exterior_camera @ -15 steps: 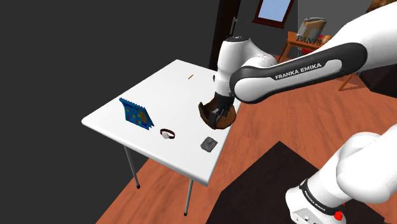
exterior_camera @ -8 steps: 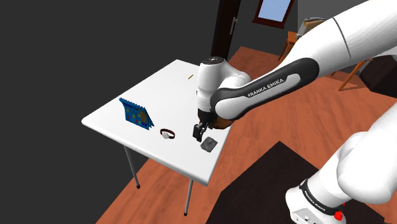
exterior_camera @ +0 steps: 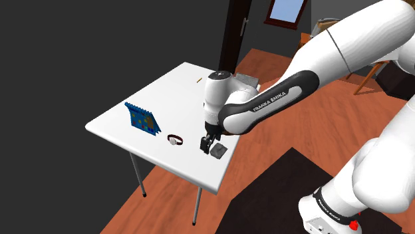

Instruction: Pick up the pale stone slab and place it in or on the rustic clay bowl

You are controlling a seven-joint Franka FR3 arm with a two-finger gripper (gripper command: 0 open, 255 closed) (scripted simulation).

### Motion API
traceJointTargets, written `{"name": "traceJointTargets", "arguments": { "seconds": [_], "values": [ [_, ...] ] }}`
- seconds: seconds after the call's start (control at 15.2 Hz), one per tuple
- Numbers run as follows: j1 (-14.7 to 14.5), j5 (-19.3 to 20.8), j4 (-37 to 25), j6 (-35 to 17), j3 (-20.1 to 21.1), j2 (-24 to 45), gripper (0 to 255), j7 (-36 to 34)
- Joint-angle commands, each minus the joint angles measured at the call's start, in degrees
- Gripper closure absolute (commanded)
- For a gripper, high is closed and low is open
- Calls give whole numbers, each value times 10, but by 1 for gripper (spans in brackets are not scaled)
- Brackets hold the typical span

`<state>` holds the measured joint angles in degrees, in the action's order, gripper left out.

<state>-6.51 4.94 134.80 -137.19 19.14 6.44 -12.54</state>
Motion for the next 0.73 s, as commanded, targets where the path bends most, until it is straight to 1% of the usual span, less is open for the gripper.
{"name": "traceJointTargets", "arguments": {
  "seconds": [0.0,0.33,0.4,0.66],
  "values": [
    [1,2,2,-3,-1,3,0,-1],
    [1,2,2,-3,-1,3,0,-1],
    [1,2,1,-3,-1,3,255,-1],
    [1,2,0,-3,-1,4,255,-2]
  ]
}}
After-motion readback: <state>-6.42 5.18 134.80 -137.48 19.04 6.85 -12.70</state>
